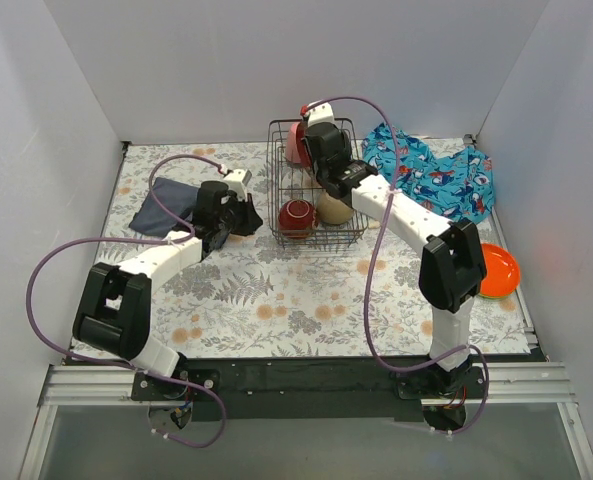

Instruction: Load the mixed dishes into the dish rack

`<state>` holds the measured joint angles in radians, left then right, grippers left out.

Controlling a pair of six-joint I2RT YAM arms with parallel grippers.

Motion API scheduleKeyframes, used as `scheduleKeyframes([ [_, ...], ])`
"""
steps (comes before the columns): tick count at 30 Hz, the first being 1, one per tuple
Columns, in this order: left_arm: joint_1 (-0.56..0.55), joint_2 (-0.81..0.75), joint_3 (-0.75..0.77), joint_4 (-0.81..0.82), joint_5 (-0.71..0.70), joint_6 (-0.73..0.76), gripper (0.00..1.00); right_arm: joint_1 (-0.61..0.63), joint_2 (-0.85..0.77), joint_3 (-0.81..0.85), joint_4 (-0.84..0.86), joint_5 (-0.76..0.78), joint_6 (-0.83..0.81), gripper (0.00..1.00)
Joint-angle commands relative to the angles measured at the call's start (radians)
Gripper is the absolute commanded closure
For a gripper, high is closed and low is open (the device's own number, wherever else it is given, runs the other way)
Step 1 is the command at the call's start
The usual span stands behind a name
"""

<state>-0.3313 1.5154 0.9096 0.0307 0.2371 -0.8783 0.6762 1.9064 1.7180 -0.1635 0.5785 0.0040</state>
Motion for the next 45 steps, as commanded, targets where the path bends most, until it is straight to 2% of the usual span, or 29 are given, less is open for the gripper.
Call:
scheduleKeyframes([
  [1,-0.025,-0.032,-0.038,0.015,0.086,0.025,1.00,0.013,0.040,0.103,0.154,0.156,-0.028,0.99],
  [6,-0.043,-0.049,-0.061,0.017,0.123,0.018,1.00,0.037,0.117,0.134,0.292,0.303,-0.117,0.99],
  [18,-0.045,-0.087,-0.103,0.037,0.205,0.002,1.00,0.066,0.189,0.157,0.367,0.472,-0.154,0.99],
  [36,-0.045,-0.119,-0.135,0.040,0.215,0.009,1.00,0.071,0.286,0.189,0.387,0.598,-0.107,0.99],
  [45,-0.045,-0.127,-0.143,0.037,0.214,0.012,1.00,0.066,0.330,0.189,0.389,0.586,-0.091,0.99],
])
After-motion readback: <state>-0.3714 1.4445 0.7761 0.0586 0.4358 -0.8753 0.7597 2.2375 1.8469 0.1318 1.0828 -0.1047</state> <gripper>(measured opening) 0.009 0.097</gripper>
